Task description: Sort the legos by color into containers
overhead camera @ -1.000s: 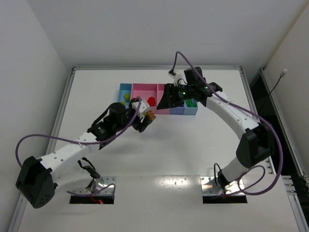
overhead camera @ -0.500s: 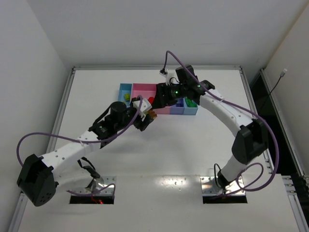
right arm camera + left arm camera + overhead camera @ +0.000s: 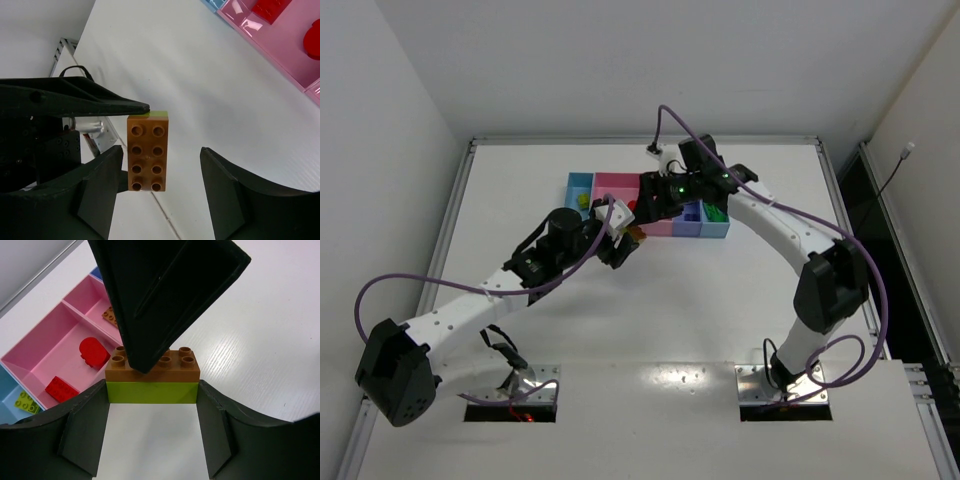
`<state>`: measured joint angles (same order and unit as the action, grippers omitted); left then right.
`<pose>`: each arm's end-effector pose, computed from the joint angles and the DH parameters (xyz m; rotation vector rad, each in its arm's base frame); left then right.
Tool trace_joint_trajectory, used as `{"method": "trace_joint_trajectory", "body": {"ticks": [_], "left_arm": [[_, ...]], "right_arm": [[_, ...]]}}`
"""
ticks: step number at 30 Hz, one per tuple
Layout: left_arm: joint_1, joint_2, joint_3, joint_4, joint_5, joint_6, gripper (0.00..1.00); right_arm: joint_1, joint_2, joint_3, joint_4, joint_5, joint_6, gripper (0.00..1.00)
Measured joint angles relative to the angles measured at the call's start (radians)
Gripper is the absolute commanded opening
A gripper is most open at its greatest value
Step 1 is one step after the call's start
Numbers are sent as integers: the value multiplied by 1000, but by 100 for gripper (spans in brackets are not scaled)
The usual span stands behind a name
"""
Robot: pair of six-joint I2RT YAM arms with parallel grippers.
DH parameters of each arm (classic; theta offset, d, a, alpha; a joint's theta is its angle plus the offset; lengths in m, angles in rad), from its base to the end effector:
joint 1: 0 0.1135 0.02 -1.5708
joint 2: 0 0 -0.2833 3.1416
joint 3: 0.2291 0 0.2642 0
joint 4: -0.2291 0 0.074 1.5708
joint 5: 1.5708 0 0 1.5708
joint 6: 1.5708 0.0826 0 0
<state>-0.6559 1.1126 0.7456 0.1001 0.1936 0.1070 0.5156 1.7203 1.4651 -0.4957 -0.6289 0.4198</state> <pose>0.2328 -0.1992 0.2904 0.8224 1.6790 -0.5600 0.3495 0.2539 0.2907 -0.4583 2.4053 1.1788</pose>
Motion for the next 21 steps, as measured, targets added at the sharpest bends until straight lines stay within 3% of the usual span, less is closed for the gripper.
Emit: {"method": "trace_joint_trajectory", "body": {"ticks": [10, 15, 21], "left_arm": [[0, 0, 0, 7, 0, -3, 0], [0, 0, 0, 7, 0, -3, 0], [0, 0, 10, 13, 0, -6, 0]], "right_arm": [[19, 5, 15, 1, -11, 0, 65], [19, 6, 15, 3, -12, -1, 48], [19, 6, 15, 17, -29, 0, 46]]}}
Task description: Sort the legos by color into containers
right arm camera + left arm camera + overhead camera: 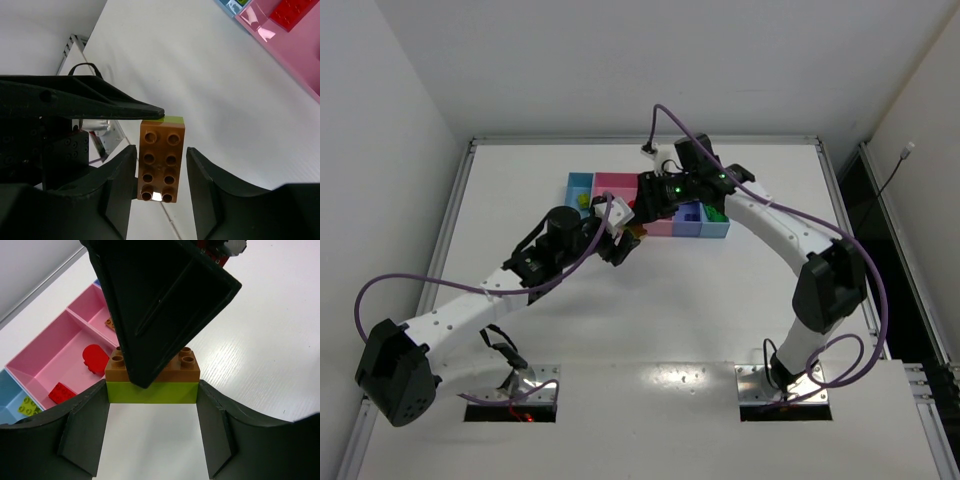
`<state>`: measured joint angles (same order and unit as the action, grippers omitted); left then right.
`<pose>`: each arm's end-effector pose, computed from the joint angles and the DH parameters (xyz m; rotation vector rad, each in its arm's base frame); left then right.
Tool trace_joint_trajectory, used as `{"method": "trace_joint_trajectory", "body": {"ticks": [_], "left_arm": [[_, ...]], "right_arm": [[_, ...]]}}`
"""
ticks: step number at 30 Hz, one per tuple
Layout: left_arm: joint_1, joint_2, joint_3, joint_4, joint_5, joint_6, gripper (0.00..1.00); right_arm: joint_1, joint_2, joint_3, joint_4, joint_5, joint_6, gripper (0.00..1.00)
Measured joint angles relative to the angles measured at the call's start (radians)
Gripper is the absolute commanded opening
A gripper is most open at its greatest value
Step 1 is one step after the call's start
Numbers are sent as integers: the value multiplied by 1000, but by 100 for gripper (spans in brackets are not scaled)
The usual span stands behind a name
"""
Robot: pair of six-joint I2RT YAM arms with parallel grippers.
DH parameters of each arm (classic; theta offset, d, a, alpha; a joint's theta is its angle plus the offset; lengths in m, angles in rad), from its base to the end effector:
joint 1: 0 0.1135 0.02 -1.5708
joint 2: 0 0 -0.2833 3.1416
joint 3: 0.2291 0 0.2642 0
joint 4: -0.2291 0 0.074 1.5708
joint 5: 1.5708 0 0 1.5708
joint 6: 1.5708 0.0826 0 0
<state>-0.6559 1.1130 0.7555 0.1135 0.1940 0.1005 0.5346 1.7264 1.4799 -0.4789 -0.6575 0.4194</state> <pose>0.2338 -0.2000 0.2963 0.8103 1.6600 -0.5670 0.3463 0.2637 0.2963 -0.5059 2.3751 1.2231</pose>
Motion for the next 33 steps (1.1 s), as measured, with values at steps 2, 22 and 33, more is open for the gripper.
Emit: {"method": "trace_joint_trajectory", "body": {"ticks": [2, 22, 33], "left_arm": [[0, 0, 1, 7, 0, -3, 0], [0, 3, 1, 9, -19, -8, 0], [-6, 3, -7, 32, -18, -28, 0]], "right_arm": [[0, 0, 0, 4, -6, 2, 45], [-10, 4, -1, 24, -8, 6, 0], [-27, -3, -1, -2, -27, 3, 0]]}}
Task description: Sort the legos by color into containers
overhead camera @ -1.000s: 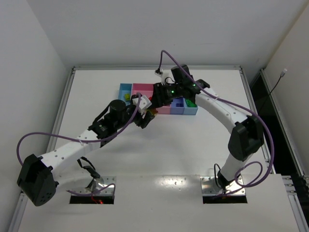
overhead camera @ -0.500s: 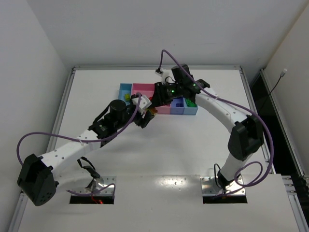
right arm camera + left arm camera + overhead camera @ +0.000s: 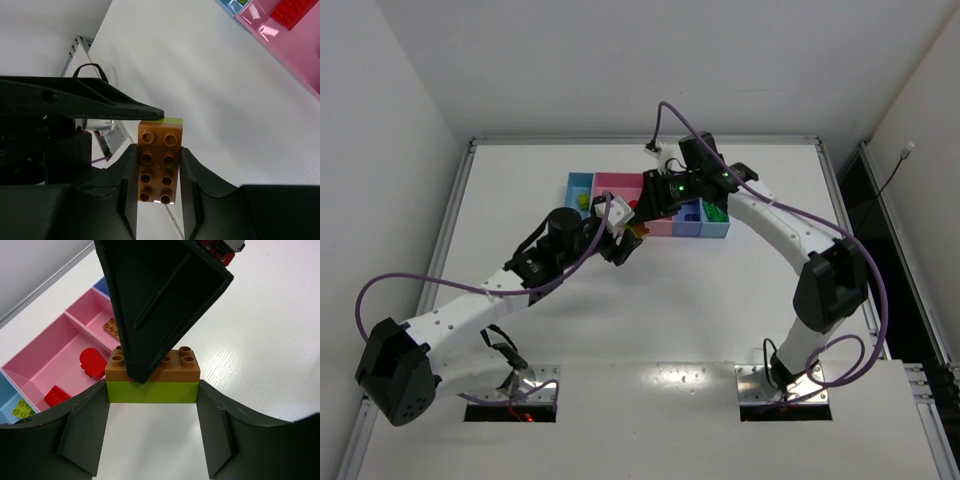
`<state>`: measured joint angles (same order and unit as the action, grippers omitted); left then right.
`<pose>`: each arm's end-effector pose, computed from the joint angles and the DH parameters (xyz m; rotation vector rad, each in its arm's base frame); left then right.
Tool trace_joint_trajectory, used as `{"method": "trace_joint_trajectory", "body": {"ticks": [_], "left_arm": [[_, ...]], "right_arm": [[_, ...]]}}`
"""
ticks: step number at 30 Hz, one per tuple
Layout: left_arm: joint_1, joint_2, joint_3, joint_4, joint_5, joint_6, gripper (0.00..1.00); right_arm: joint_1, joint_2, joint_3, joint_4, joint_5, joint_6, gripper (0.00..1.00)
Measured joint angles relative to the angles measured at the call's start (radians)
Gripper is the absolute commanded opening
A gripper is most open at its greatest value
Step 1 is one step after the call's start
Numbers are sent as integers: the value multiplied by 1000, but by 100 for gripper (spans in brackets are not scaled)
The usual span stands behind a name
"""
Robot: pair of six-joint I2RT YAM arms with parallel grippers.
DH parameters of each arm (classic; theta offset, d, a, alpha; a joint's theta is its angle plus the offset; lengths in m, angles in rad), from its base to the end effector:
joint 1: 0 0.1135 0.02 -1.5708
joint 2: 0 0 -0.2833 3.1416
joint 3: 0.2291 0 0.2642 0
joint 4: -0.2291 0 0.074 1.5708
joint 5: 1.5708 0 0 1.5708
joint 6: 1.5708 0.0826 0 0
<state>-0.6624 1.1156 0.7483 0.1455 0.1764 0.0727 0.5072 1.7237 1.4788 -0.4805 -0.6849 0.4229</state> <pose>0.2345 -0.2013 0.2974 0.7750 1.6541 -0.5776 0.3510 0.2548 0.2978 -0.4838 2.3727 1.2442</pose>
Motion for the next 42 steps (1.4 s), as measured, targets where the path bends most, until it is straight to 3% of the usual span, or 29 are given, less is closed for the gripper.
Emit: {"method": "trace_joint_trajectory", "body": {"ticks": [42], "left_arm": [[-92, 24, 6, -58, -101, -33, 0]], "right_arm": [[-12, 0, 0, -106, -5, -53, 0]]}}
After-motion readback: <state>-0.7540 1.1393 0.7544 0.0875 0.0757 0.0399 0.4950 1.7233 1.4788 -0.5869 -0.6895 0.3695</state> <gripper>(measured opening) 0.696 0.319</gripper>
